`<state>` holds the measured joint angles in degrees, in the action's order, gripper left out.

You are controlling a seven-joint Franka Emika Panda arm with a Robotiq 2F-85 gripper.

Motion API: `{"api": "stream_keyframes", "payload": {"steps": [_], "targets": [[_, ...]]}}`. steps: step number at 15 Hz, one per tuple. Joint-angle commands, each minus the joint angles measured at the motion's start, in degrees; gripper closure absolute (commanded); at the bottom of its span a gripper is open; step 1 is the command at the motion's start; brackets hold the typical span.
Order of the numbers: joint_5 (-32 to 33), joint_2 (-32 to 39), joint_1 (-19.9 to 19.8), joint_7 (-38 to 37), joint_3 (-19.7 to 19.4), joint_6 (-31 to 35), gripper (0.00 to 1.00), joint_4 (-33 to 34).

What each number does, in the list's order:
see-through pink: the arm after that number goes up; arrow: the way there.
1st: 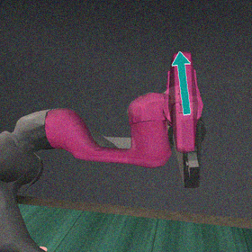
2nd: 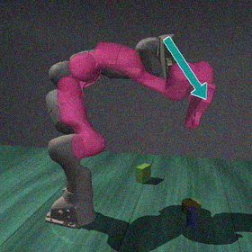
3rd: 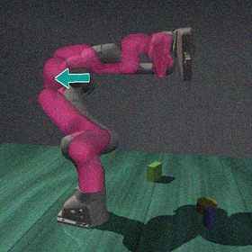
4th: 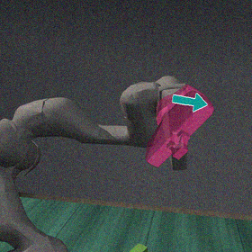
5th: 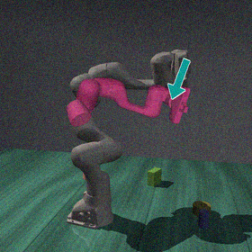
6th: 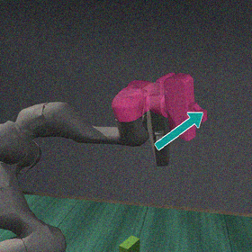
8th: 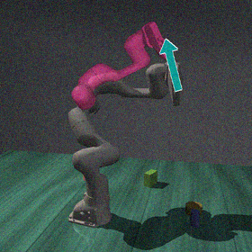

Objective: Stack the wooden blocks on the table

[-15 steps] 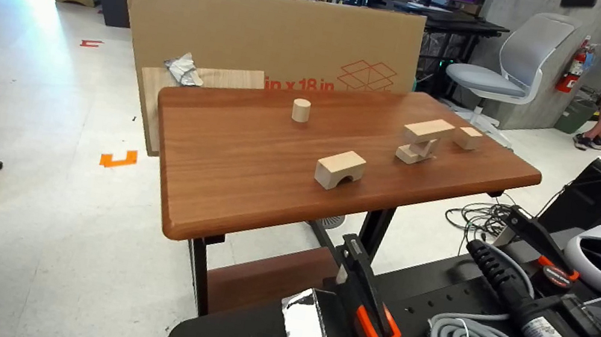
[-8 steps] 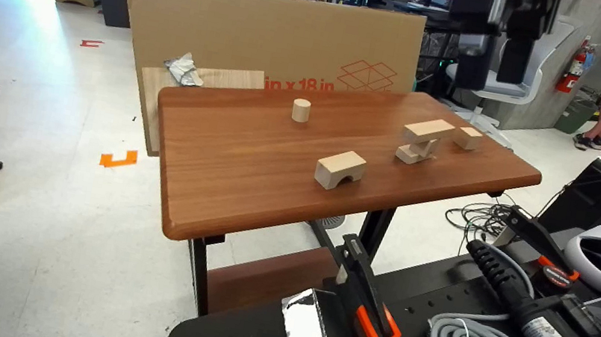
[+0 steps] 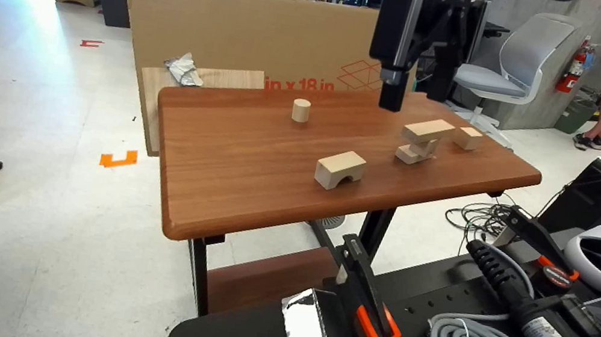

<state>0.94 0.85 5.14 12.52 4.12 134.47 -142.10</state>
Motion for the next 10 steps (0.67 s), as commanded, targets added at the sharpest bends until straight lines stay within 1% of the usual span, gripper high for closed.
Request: {"api": "stream_keyframes", "payload": {"steps": [1,6,10], "targets": [[0.8,5.4,0.2,-2.0,0.7,2.1,0.0,4.0],[1.3,10.1,0.5,-2.7,1.5,4.5,0.0,5.4],[3.5,13.0,1.0,-3.6,1.6,8.0,0.0,5.3]]}}
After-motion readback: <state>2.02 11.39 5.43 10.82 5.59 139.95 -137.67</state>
